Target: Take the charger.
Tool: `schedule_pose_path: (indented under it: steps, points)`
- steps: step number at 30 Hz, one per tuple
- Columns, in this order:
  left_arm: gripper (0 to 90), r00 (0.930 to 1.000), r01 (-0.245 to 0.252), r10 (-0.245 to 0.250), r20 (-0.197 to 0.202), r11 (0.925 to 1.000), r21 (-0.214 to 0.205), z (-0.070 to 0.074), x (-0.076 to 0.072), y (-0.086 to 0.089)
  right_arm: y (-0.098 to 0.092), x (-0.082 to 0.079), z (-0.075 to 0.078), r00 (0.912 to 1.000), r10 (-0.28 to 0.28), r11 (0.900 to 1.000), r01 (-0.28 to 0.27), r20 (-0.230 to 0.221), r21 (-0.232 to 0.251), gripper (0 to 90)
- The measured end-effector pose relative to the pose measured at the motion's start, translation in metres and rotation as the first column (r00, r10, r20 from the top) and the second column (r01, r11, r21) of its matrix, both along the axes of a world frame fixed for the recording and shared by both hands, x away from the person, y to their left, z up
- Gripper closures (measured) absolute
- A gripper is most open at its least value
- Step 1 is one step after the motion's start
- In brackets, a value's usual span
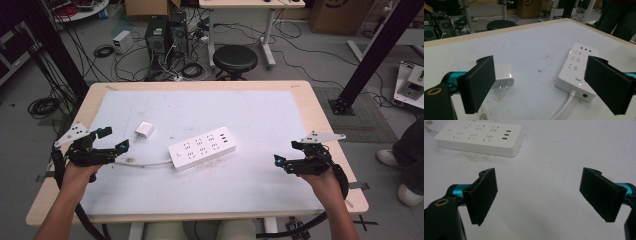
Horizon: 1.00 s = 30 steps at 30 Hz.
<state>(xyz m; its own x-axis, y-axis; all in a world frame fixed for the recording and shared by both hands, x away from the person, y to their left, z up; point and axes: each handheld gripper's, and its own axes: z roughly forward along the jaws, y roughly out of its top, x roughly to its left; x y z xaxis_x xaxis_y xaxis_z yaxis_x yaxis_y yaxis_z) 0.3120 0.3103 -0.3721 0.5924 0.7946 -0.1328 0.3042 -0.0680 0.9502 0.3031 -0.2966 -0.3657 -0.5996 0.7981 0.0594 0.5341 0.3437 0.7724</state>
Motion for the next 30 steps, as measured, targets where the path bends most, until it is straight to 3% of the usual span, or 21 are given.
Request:
schedule_pose_path:
  steps: [6, 14, 24, 30]
  points:
    - [10.0, 1.0000, -0.004, 0.004, -0.003, 1.0000, 0.003, 0.003, 0.004, 0.001, 0.002, -0.001, 0.002, 0.9999, 0.012, 0.9999, -0.012, 0.001, -0.003, 15.2]
    - [10.0, 0.9992, -0.016, 0.016, -0.037, 0.9997, 0.018, 0.009, 0.020, 0.002, 0.005, 0.002, 0.005, 0.9999, 0.015, 0.9999, -0.015, -0.002, -0.004, 15.2]
    - [10.0, 0.9990, 0.009, -0.007, -0.045, 0.9989, 0.046, 0.025, 0.051, -0.002, 0.010, 0.007, 0.006, 0.9997, 0.018, 0.9997, -0.018, -0.017, -0.014, 15.2]
    - [10.0, 0.9972, -0.008, 0.014, -0.073, 0.9969, 0.078, 0.019, 0.072, -0.007, 0.011, 0.010, 0.009, 0.9995, 0.013, 0.9997, -0.014, -0.028, -0.022, 15.2]
